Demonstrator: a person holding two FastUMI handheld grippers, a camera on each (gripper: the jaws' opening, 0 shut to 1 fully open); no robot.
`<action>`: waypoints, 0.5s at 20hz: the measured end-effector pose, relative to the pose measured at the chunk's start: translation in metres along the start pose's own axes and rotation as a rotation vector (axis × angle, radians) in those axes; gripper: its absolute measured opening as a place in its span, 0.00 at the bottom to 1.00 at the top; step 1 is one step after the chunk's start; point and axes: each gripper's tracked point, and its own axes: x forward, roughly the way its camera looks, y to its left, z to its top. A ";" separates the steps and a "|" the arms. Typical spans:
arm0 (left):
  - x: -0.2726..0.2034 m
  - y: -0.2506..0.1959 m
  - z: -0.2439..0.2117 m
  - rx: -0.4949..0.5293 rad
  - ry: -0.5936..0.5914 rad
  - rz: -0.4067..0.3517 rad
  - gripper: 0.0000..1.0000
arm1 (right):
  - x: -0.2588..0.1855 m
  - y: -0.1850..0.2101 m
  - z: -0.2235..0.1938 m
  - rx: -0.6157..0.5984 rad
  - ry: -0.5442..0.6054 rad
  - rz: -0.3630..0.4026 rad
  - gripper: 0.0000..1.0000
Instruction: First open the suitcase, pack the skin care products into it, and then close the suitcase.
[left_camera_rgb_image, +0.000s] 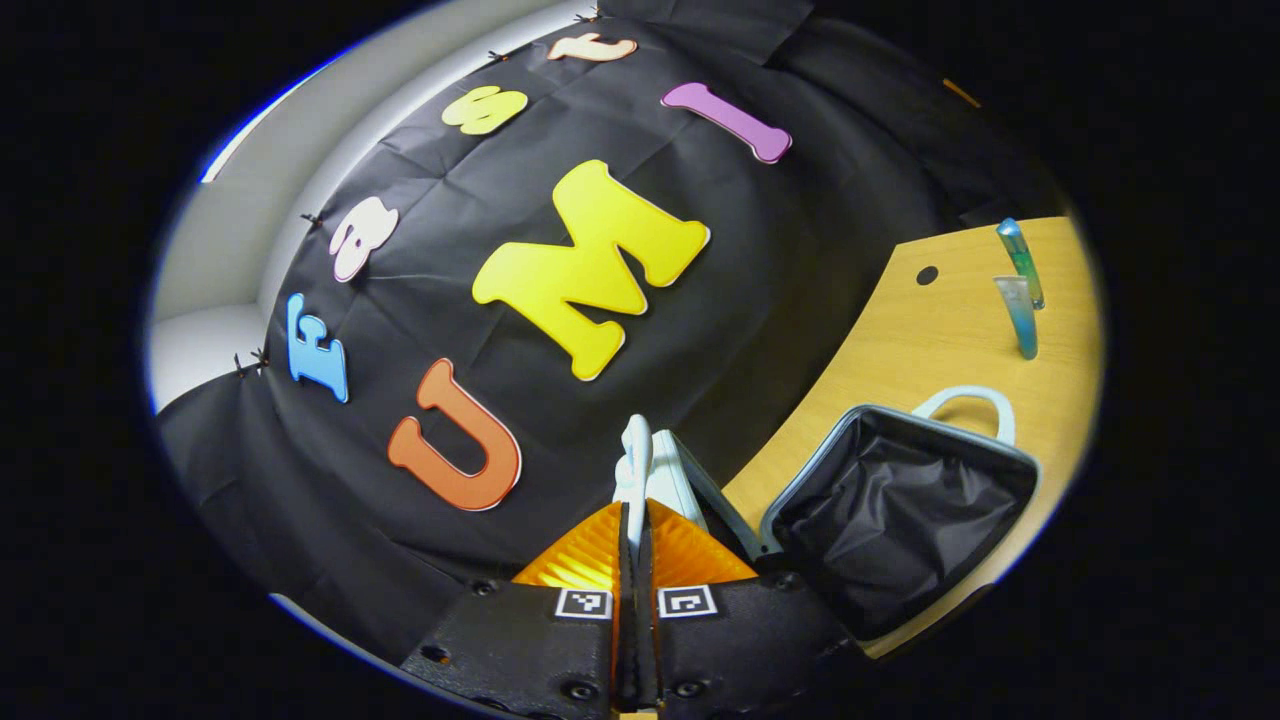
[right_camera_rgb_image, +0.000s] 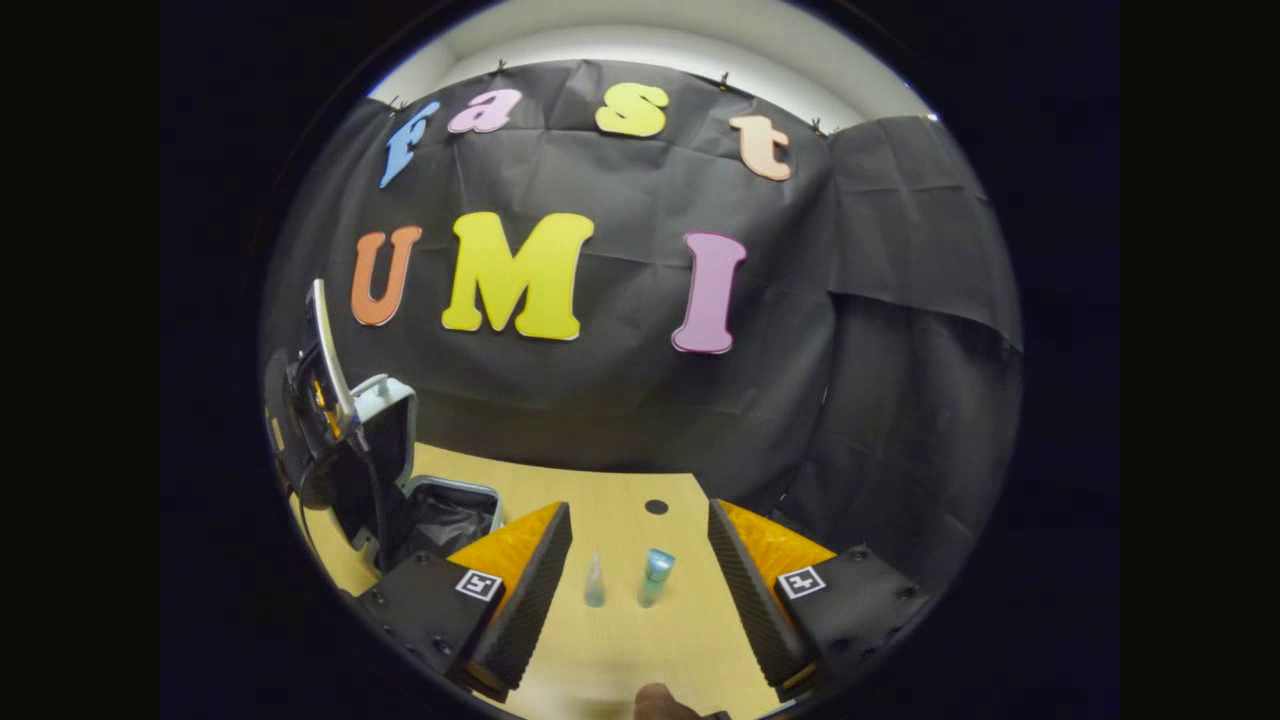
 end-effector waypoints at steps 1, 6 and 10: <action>0.003 0.009 -0.011 -0.019 -0.005 0.002 0.02 | -0.002 0.012 0.002 -0.004 -0.001 0.007 0.81; 0.008 0.047 -0.060 -0.091 -0.008 0.011 0.02 | -0.012 0.044 0.005 -0.065 -0.005 0.020 0.81; 0.014 0.065 -0.103 -0.098 0.015 0.032 0.03 | -0.016 0.056 0.010 -0.104 -0.008 0.026 0.82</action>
